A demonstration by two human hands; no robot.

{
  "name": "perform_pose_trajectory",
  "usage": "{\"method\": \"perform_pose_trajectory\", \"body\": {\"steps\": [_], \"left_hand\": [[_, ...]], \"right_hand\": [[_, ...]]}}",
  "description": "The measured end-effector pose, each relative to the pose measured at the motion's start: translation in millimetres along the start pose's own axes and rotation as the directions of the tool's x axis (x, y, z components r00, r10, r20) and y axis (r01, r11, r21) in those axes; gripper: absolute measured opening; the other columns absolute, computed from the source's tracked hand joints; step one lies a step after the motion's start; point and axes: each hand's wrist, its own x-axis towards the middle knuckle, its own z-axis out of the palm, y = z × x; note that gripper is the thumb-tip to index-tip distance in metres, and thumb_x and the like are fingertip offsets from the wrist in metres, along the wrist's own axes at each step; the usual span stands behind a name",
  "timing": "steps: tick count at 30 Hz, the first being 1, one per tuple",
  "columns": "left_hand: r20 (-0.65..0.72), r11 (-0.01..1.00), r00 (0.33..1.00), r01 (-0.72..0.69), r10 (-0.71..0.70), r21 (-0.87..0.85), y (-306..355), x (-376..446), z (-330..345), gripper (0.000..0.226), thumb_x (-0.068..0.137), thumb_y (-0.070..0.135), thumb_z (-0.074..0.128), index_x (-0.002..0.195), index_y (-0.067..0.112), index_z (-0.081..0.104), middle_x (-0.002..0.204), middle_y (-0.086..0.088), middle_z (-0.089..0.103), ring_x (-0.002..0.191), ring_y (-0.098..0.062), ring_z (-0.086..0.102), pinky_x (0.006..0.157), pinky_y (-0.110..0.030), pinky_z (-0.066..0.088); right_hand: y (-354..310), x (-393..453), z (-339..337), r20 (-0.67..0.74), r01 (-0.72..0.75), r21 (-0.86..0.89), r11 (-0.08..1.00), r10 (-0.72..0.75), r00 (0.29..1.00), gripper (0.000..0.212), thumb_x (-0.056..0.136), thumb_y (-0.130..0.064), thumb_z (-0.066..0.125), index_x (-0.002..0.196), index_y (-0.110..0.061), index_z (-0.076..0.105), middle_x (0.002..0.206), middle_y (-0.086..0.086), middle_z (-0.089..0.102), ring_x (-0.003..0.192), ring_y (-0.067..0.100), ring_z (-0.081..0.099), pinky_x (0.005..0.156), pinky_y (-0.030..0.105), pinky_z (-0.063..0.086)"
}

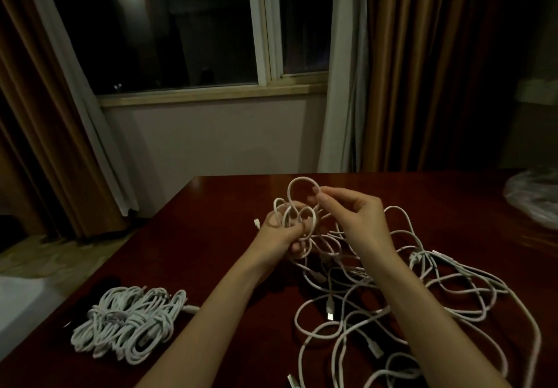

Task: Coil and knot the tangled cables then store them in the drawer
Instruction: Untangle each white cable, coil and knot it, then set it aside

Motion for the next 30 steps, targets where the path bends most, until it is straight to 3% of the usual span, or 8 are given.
{"method": "perform_pose_trajectory", "body": {"steps": [5,11,13,16,18,22,25,30], "left_hand": [[-0.336,0.974,0.942,-0.082,0.006,-0.211,7,4,-7,0.012,0.094,0.005,0.055,0.086,0.013,0.059,0.064,0.002,0.069,0.05,-0.005,0.061,0.045,-0.018,0.046],[-0.45,0.921,0.891,-0.125,-0.06,-0.37,9,8,-19,0.015,0.097,0.01,0.053,0.082,0.014,0.055,0.06,0.005,0.067,0.062,-0.012,0.065,0.056,-0.022,0.048],[-0.48,0.866,0.87,-0.149,-0.115,-0.478,10,10,-24,0.014,0.098,0.009,0.052,0.084,0.011,0.053,0.062,0.002,0.062,0.053,-0.01,0.064,0.047,-0.019,0.05],[-0.489,0.776,0.859,-0.204,-0.15,-0.596,7,13,-34,0.019,0.1,0.008,0.048,0.081,0.01,0.047,0.063,0.0,0.05,0.042,-0.005,0.052,0.03,-0.011,0.029],[-0.478,0.776,0.863,-0.188,-0.162,-0.602,5,12,-38,0.019,0.099,0.008,0.049,0.08,0.011,0.047,0.059,0.002,0.049,0.04,-0.003,0.047,0.029,-0.011,0.025],[-0.355,0.929,0.92,0.021,-0.163,-0.37,2,7,-27,0.006,0.093,0.007,0.057,0.089,0.01,0.054,0.076,-0.005,0.064,0.038,-0.003,0.046,0.03,-0.011,0.025],[-0.144,0.971,0.973,0.149,-0.178,-0.188,4,3,-13,0.028,0.082,0.018,0.069,0.105,0.009,0.057,0.097,-0.011,0.07,0.042,-0.005,0.049,0.033,-0.013,0.029],[0.071,0.993,0.99,0.119,-0.118,-0.003,6,-1,-2,0.043,0.075,0.027,0.072,0.111,0.005,0.06,0.073,-0.001,0.063,0.047,-0.006,0.052,0.036,-0.012,0.032]], "right_hand": [[18,0,6,0.284,-0.098,-0.334,0.937,0.199,0.938,0.008,0.091,-0.014,0.064,0.091,-0.018,0.07,0.081,-0.003,0.07,0.071,0.001,0.066,0.063,0.015,0.047],[24,1,-2,0.399,-0.042,-0.541,0.84,0.3,0.867,0.014,0.093,-0.021,0.062,0.088,-0.014,0.073,0.083,0.003,0.071,0.08,0.015,0.067,0.077,0.03,0.052],[25,3,-8,0.406,-0.056,-0.579,0.813,0.347,0.845,0.011,0.092,-0.016,0.063,0.088,-0.019,0.073,0.085,-0.003,0.071,0.082,0.009,0.066,0.078,0.026,0.053],[25,2,-12,0.384,-0.054,-0.632,0.773,0.373,0.844,0.01,0.092,-0.014,0.063,0.087,-0.013,0.073,0.079,-0.001,0.071,0.073,0.005,0.067,0.069,0.018,0.051],[25,1,-12,0.293,-0.05,-0.647,0.761,0.308,0.905,0.011,0.091,-0.015,0.064,0.086,-0.011,0.072,0.073,0.0,0.071,0.064,0.005,0.068,0.06,0.014,0.048],[16,1,-13,0.059,-0.04,-0.529,0.847,0.084,0.995,0.011,0.091,-0.017,0.065,0.082,-0.015,0.072,0.069,0.0,0.07,0.051,0.01,0.067,0.049,0.016,0.047],[9,0,-9,0.022,-0.029,-0.373,0.927,0.04,0.999,0.012,0.088,-0.019,0.068,0.078,-0.018,0.074,0.067,0.0,0.071,0.059,0.009,0.068,0.054,0.02,0.052],[6,-1,-1,0.047,-0.044,-0.236,0.971,0.057,0.997,0.01,0.088,-0.02,0.067,0.084,-0.018,0.076,0.079,-0.005,0.074,0.073,0.0,0.068,0.06,0.013,0.049]]}}
